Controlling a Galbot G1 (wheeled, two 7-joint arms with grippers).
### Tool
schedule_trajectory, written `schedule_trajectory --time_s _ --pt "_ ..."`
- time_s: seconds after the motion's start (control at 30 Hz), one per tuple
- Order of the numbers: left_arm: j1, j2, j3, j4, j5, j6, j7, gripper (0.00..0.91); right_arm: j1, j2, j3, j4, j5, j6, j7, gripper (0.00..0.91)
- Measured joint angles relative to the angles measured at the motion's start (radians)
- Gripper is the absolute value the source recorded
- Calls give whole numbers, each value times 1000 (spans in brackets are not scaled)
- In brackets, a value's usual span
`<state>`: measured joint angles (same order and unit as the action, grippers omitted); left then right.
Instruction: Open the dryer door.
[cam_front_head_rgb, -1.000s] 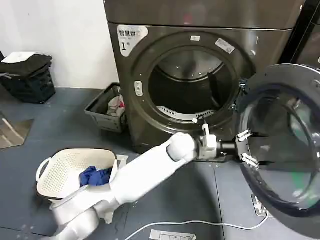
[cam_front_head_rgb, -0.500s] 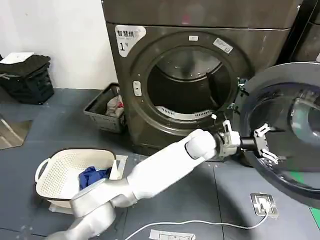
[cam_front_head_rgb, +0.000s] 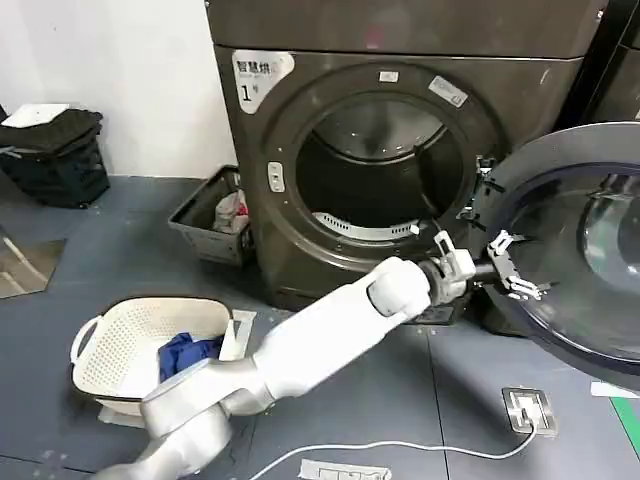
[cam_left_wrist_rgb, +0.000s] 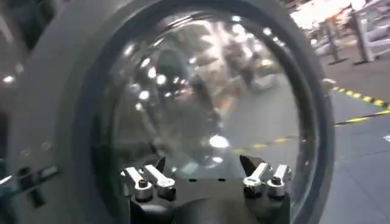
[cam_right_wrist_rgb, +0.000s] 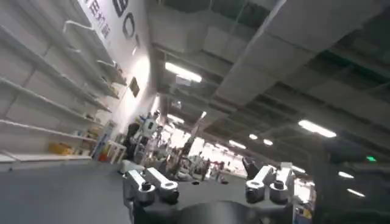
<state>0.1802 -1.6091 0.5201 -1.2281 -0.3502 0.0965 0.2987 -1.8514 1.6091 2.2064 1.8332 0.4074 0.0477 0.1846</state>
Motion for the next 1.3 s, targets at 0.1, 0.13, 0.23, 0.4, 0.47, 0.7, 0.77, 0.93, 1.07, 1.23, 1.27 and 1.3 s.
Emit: schedule_trajectory --time_s 0.1,0.13,0.23,0.4,0.47,0.7,0.77,0.93,1.07,1.23,1.27,1.3 --pt "2 0 -9 10 -8 13 -34 907 4 0 -9 13 -2 3 0 907" --pt "4 0 -11 13 -9 16 -44 907 7 0 -13 18 -4 5 0 907" --pt "7 0 -16 20 -15 28 -69 907 10 0 -23 28 -7 9 0 907" --pt "4 0 -29 43 -26 31 -96 907 13 0 -39 30 -19 26 -1 907" --pt "4 0 -35 50 -35 31 -109 907 13 0 -42 30 -24 31 -1 907" --pt "-1 0 -43 63 -63 42 -109 907 20 0 -54 36 -40 35 -2 907" --pt "2 0 -43 57 -63 50 -94 907 21 0 -58 35 -40 38 -7 907" --pt "20 0 -47 15 -58 91 -13 907 21 0 -60 31 -40 42 -21 907" --pt "41 0 -61 -45 -39 121 55 907 22 0 -64 21 -40 37 -23 907" --pt "76 0 -91 -142 -39 173 89 907 30 0 -76 2 -47 36 -23 907" --pt "85 0 -99 -166 -43 183 89 907 30 0 -77 -1 -48 36 -23 907" --pt "95 0 -106 -194 -49 190 89 907 30 0 -78 -4 -48 37 -23 907"
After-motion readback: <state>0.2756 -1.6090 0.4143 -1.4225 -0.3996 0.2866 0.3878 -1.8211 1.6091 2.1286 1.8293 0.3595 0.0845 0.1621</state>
